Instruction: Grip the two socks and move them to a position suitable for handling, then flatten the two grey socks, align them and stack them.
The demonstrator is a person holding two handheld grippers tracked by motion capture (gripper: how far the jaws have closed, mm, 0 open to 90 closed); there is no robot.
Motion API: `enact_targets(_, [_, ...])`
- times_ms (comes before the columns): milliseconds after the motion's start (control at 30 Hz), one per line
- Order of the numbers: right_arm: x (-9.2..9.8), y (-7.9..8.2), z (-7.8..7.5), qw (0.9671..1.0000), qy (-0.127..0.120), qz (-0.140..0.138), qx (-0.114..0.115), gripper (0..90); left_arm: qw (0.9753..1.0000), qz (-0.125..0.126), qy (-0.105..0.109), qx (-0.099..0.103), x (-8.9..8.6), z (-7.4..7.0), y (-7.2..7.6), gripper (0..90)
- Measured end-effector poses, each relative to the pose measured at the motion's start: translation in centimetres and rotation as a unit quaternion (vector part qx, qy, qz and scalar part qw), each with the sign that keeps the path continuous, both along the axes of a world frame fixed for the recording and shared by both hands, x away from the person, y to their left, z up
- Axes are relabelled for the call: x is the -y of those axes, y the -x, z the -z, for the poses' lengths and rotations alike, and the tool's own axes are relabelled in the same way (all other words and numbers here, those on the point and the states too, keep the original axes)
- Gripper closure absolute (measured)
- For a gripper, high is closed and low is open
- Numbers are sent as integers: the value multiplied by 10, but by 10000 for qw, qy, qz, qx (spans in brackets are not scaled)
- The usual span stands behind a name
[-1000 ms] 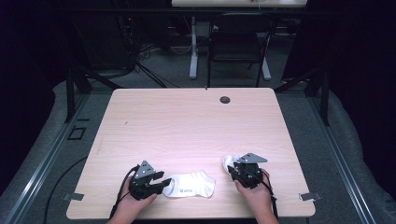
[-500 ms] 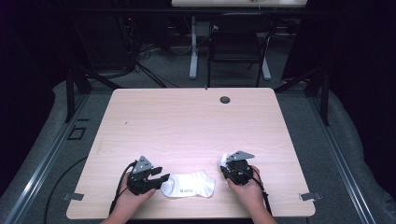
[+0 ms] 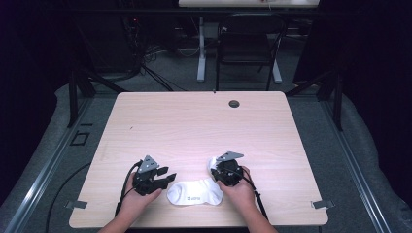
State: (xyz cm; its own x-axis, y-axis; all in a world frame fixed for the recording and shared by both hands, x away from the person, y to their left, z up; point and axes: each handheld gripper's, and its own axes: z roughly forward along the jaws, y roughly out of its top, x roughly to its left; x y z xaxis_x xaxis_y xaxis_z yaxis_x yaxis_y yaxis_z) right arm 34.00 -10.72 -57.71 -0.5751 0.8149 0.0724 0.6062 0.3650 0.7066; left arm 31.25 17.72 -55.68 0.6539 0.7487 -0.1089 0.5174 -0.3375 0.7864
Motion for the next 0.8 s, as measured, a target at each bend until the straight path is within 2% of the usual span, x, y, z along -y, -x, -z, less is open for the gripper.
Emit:
enact_targets(100, [-10, 1, 0, 9999, 5, -103, 29, 669, 10000, -25, 53, 2, -2, 1, 1, 556])
enact_targets(233, [-11, 3, -1, 9999, -73, -76, 48, 611, 10000, -57, 66, -3, -5, 2, 2, 556])
enact_targets(333, [-13, 3, 1, 9998, 108, -112, 143, 665, 10000, -66, 62, -7, -5, 2, 1, 556])
enact_targets(367, [-13, 4, 1, 9994, 239, -129, 196, 732, 10000, -58, 65, 2, -5, 2, 1, 556])
enact_targets(400, [-13, 4, 1, 9994, 239, -129, 196, 732, 10000, -52, 57, 9, -4, 2, 1, 556])
enact_targets(467, [-13, 4, 0, 9994, 252, -136, 184, 792, 10000, -29, 33, 2, -3, 2, 1, 556])
enact_targets(533, [-12, 4, 0, 9997, 155, -89, 156, 836, 10000, -32, 44, 10, -2, 3, 2, 556])
enact_targets(700, [-12, 5, -2, 9997, 168, -129, 124, 859, 10000, 13, -20, -13, 1, 4, 2, 555])
enact_targets(800, [-12, 6, -4, 9998, 95, -117, 139, 859, 10000, 20, -19, -3, 2, 5, 2, 556])
